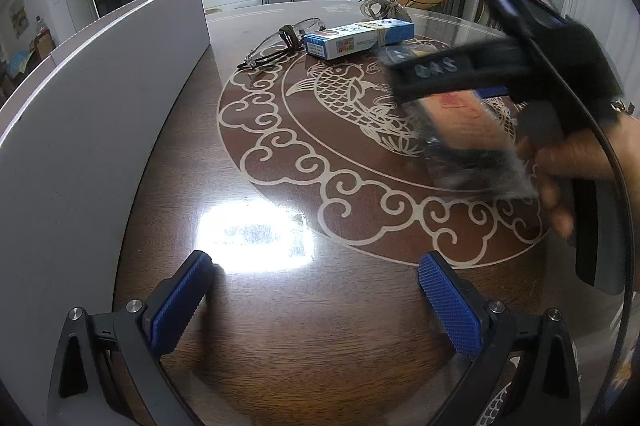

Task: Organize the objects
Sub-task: 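Grasp the bagged orange phone case with the right gripper while the left grasps the blue-white box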

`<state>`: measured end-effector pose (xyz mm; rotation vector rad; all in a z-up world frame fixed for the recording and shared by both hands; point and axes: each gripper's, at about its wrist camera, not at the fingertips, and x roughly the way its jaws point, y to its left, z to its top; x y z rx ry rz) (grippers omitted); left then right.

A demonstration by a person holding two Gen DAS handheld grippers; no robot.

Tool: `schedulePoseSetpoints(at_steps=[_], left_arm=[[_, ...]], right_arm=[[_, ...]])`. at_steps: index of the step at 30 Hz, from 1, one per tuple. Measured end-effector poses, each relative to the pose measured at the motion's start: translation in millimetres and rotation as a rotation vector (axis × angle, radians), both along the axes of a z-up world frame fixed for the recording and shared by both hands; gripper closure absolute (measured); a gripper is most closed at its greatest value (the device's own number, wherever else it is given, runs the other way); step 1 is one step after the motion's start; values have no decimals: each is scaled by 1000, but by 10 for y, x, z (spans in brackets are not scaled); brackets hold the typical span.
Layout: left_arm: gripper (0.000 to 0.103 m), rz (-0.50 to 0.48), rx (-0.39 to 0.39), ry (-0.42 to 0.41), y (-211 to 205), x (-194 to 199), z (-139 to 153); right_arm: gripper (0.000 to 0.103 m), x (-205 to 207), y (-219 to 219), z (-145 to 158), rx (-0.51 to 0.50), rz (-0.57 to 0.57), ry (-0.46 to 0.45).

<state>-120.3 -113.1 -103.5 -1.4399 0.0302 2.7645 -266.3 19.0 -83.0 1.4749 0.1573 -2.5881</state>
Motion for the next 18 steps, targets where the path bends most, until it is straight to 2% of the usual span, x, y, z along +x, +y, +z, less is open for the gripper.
schedulePoseSetpoints(at_steps=[1, 2, 9, 11, 13, 16, 18], left_arm=[[0, 0, 0, 0, 1, 0, -2], [0, 0, 0, 0, 1, -1, -2], [0, 1, -1, -5, 14, -27, -2], [0, -29, -1, -15, 71, -144, 20], [0, -65, -21, 5, 171, -352, 122], [0, -155, -44, 85, 408, -909, 458], [0, -206, -78, 75, 562, -1389, 552]], right_arm=[[26, 49, 84, 24, 0, -5, 17], [27, 97, 189, 37, -14, -6, 16], [27, 671, 996, 72, -7, -49, 42], [27, 869, 1189, 58, -9, -58, 57], [26, 1025, 1337, 48, -12, -68, 76], [25, 1147, 1457, 42, -17, -77, 116], [24, 1140, 1482, 49, -21, -79, 115]])
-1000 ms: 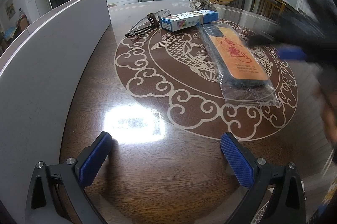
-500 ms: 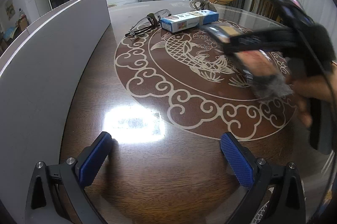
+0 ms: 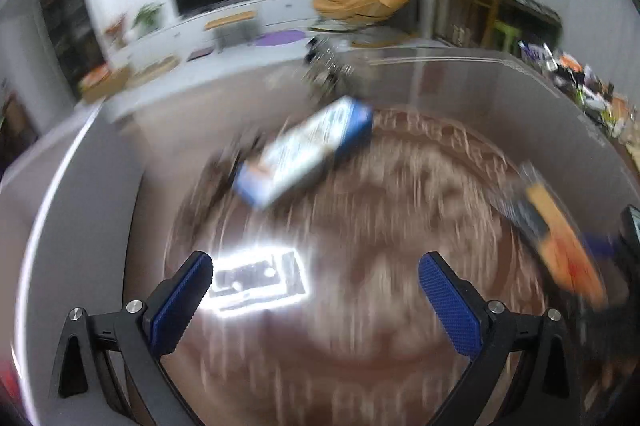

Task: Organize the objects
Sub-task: 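Grasp the bagged orange phone case with the right gripper while the left grasps the blue-white box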

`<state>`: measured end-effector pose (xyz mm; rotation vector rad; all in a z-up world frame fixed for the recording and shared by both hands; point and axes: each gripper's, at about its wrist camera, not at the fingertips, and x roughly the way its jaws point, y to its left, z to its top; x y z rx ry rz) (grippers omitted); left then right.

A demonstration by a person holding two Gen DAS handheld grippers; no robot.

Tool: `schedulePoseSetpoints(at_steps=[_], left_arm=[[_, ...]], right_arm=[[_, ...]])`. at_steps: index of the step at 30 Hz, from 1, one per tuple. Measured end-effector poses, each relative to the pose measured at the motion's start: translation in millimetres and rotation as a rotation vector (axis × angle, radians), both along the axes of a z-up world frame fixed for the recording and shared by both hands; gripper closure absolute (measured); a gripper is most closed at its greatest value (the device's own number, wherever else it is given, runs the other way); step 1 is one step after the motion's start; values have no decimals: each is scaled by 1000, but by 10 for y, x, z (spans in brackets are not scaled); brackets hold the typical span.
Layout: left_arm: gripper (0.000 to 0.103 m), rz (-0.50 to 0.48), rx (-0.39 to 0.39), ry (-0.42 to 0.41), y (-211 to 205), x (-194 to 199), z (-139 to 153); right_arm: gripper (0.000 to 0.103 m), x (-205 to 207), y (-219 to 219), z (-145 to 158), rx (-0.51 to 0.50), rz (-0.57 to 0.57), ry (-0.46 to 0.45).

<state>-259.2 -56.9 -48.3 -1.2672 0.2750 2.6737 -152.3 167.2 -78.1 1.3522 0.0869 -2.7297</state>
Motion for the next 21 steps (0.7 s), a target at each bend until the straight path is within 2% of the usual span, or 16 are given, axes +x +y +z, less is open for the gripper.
schedulePoseSetpoints(at_steps=[2, 5, 10, 12, 13, 15, 16, 19, 21], left_arm=[[0, -23, -30, -20, 102, -417, 2], [0, -36, -62, -69, 205, -934, -146], [0, -66, -50, -151, 295, -1249, -384], [3, -81, -48, -146, 326, -1266, -421], [23, -83, -61, -119, 341, -1238, -411], [44, -69, -88, -96, 356, -1188, -410], [48, -54, -82, -88, 347, -1137, -404], [48, 23, -39, -81, 277, -863, -418], [48, 83, -30, -74, 228, -543, -430]], right_arm=[[24, 39, -2, 5, -1, 2, 0], [23, 32, 16, 1, -4, 4, -1], [22, 32, 20, 1, -4, 4, -1], [22, 32, 16, 1, -4, 4, -1], [22, 32, 19, 1, -4, 4, -1], [23, 32, 18, 2, -4, 4, -1], [23, 32, 18, 3, -4, 4, -1], [23, 32, 18, 3, -3, 4, -1], [23, 30, 14, 0, -3, 4, -1]])
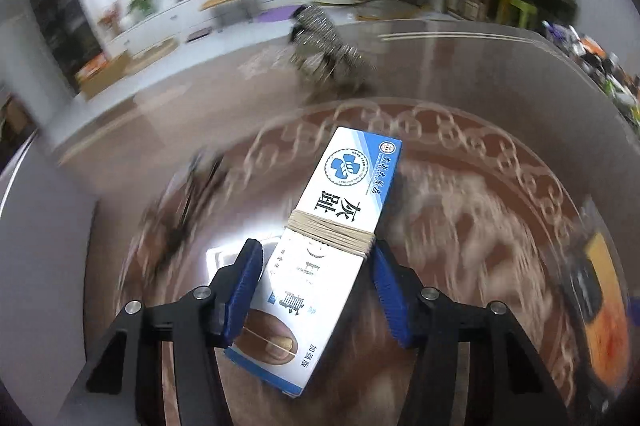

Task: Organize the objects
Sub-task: 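Grasp the bagged orange phone case with the right gripper while the left grasps the blue-white box, then lift the blue-white box and bagged phone case off the table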

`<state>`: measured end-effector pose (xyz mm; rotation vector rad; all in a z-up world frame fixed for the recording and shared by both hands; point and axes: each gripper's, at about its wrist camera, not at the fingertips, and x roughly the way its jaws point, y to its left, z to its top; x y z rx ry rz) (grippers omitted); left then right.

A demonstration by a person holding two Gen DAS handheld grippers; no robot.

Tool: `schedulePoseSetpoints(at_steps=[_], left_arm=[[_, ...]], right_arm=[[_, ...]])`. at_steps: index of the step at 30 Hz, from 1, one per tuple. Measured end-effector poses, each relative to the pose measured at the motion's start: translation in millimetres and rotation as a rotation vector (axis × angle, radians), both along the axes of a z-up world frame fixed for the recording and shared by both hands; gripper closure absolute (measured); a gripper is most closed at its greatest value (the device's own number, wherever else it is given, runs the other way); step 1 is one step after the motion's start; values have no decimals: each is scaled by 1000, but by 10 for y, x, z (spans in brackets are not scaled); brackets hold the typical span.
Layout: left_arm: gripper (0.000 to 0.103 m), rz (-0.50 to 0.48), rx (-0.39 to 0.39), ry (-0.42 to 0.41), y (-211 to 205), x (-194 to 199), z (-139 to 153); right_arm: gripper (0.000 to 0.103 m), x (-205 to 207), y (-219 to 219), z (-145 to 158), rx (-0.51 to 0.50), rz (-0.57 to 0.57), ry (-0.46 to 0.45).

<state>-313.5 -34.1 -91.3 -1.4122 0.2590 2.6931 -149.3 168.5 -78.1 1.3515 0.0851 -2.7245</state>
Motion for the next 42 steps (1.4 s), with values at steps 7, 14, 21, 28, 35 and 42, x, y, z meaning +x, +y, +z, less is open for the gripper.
schedulePoseSetpoints(at_steps=[7, 14, 21, 28, 35, 42], left_arm=[[38, 115, 65, 22, -176, 1371, -42], [10, 99, 83, -7, -285, 1259, -176], [0, 123, 104, -4, -334, 1303, -199], [0, 126, 103, 0, -324, 1338, -189], [0, 126, 103, 0, -326, 1330, -191], [0, 125, 103, 0, -327, 1324, -194]], right_arm=[[21, 18, -134, -7, -6, 36, -1], [0, -47, -363, -72, 6, 26, -29], [0, -80, -365, -93, 11, 22, -30], [0, -85, -364, -104, 11, 22, -30], [0, -80, -366, -93, 11, 23, -30], [0, -82, -365, -98, 11, 23, -30]])
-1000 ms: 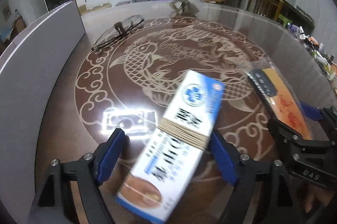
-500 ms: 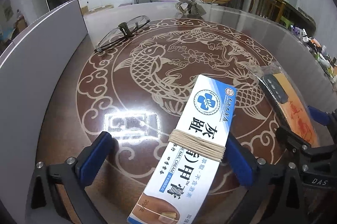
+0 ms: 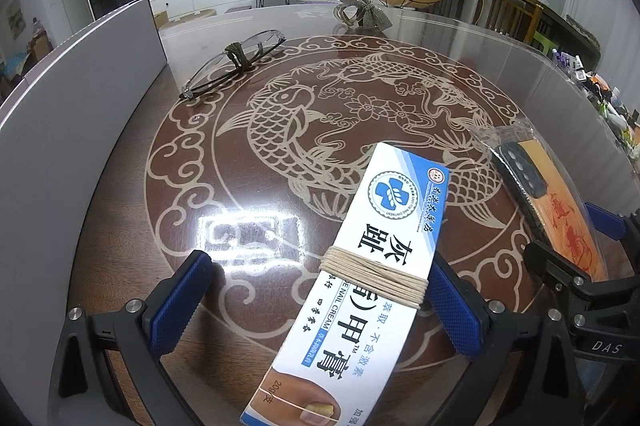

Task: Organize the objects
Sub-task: 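Lift the blue-white box and bagged phone case off the table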

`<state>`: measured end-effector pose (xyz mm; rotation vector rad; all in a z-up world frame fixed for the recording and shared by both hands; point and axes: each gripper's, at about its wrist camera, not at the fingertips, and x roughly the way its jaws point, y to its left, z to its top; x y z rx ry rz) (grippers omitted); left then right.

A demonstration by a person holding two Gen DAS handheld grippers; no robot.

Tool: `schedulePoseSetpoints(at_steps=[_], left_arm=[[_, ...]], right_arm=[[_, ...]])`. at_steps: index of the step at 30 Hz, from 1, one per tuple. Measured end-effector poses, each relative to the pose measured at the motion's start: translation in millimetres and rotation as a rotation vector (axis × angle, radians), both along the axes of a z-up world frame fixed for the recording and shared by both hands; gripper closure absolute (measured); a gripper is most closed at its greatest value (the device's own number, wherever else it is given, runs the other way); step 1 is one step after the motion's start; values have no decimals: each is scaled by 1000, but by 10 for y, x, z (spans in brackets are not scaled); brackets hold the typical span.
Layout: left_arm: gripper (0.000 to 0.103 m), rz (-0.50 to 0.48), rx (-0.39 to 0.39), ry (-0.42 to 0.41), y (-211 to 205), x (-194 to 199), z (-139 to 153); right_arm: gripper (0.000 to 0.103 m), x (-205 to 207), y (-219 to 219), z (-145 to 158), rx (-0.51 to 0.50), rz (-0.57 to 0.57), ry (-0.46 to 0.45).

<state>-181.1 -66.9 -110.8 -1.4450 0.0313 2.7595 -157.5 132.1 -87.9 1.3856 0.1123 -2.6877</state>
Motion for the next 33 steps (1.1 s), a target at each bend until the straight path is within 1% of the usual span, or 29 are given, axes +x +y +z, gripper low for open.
schedulePoseSetpoints(at_steps=[15, 17, 21, 23, 27, 33], left_arm=[[0, -11, 4, -7, -2, 3, 2], [0, -39, 0, -12, 1, 0, 6], [0, -144, -3, -40, -25, -5, 18], [0, -165, -3, -49, -22, -4, 23], [0, -150, 1, -18, -21, 56, 18], [0, -143, 2, -13, -16, 72, 22]], right_arm=[[0, 1, -1, 1, 0, 0, 0], [0, 0, 0, -1, 0, 0, 0], [0, 0, -1, -1, 0, 0, 1], [0, -1, -1, -2, 0, 0, 1], [0, -2, -3, -1, 0, 0, 1], [0, -7, -2, -11, 0, 0, 0]])
